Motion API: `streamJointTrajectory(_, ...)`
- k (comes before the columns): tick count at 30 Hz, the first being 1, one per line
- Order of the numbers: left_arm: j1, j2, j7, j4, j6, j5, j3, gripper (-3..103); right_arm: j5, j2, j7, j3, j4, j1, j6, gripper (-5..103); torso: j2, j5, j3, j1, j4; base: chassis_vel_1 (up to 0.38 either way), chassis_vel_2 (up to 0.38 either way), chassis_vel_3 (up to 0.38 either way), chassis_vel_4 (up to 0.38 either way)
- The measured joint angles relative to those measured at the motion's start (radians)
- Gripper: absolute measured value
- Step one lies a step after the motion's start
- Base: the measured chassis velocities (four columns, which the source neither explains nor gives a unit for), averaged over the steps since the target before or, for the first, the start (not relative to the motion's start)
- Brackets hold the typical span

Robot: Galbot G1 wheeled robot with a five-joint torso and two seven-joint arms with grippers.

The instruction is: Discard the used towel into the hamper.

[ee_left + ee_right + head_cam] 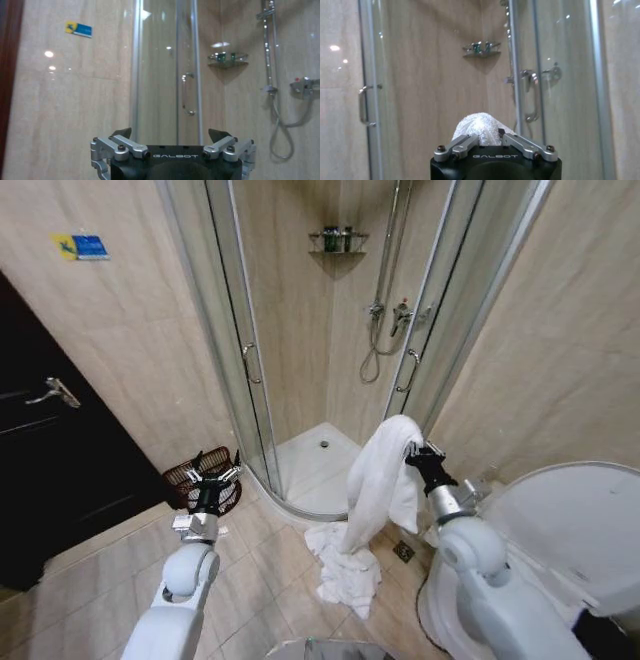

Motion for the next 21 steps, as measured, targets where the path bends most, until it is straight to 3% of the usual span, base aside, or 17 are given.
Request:
streamJointTrajectory(14,0.002,0.003,0.003,0.002,-0.003,-0.01,-0.005,100,-0.068,0.045,-0.014,-0.007,0.014,-0.057,0.017,5,0.0,0.0003,0.0,0.0,0.0,0.102,0.094,0.095,0.089)
streamJointTrajectory(21,0.004,0.003,-0.001,0.023,-0.033,-0.007,-0.005,100,-0.104,0.056,-0.023,-0.008,-0.005,-0.068,0.029,5,0.0,0.0002,0.0,0.0,0.0005,0.096,0.112,0.108,0.099)
